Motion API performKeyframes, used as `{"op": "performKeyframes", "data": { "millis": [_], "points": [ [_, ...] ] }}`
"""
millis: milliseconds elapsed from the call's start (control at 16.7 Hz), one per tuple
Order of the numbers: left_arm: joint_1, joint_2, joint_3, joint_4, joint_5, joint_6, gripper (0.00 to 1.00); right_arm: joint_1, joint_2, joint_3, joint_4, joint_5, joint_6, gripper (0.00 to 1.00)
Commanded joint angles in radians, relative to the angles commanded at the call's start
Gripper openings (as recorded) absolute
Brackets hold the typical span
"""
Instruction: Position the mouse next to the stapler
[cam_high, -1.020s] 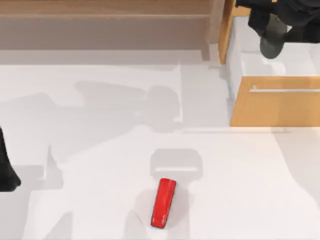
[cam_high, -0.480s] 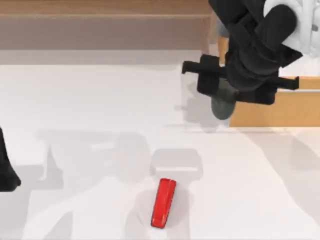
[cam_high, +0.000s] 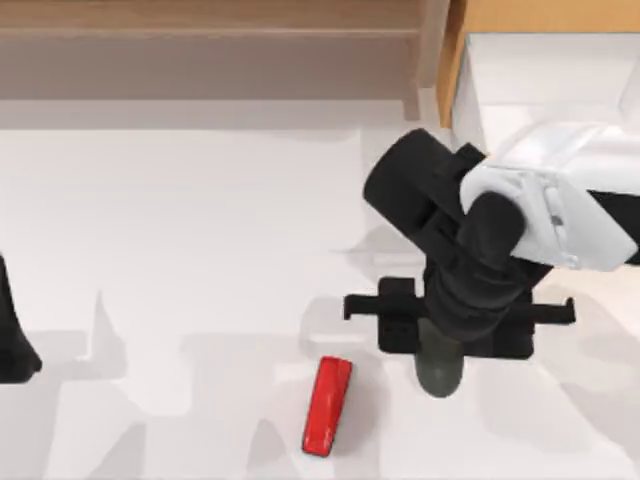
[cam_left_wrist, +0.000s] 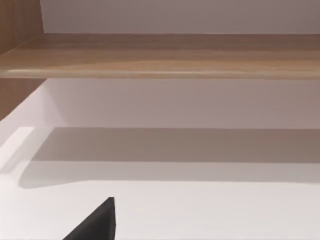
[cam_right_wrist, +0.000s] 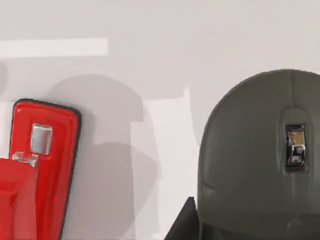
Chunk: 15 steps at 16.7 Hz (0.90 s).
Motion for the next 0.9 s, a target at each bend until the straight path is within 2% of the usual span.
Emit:
{"op": "performKeyframes", "data": {
  "millis": [240, 900],
  "points": [
    [0.000, 0.000, 0.000, 0.000, 0.000, 0.000, 1.00, 0.032, 0.006, -0.070, 0.012, -0.005, 0.023, 0.00],
    [0.000, 0.000, 0.000, 0.000, 0.000, 0.000, 1.00, 0.030, 0.003, -0.066, 0.018, -0.005, 0.024, 0.00]
  ]
}}
